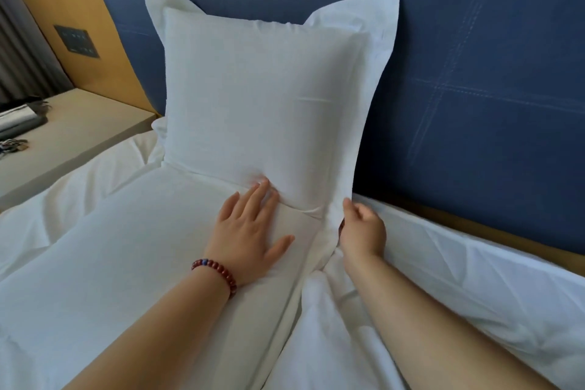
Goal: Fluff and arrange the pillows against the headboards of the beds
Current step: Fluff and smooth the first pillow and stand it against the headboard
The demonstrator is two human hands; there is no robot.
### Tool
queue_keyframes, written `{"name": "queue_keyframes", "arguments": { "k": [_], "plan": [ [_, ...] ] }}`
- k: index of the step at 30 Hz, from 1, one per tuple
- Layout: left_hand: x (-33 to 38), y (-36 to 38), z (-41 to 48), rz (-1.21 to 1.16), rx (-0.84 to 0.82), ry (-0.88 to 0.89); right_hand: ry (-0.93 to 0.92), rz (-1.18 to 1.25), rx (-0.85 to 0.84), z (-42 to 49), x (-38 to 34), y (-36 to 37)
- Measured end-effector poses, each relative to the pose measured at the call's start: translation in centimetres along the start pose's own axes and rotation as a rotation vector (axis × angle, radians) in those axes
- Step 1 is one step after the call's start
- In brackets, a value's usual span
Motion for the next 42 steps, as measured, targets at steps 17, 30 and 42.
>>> {"name": "queue_keyframes", "arguments": {
  "k": [17,30,42],
  "plan": [
    [-1.1,-10.5,10.3,-0.202,0.306,-0.063,-0.303,0.195,0.014,7.3,-12.7,-3.9],
    [1.1,-19.0,24.3,-0.064,0.130,0.160,-0.993,-0.514,-0.278,10.2,-33.4,5.9],
    [0.2,-21.0,16.9,0.005,0.423,0.200,-1.038,-0.843,-0.253,8.1,-33.3,5.1]
  ]
}}
Point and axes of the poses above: each hand's wrist, its own z-axis towards the middle knuckle, its own y-axis out of the palm, x = y × z, the point moved 10 cm from there along z, towards the middle knuckle, and after that the axes turned 10 degrees about -y, right-handed, at the moved point
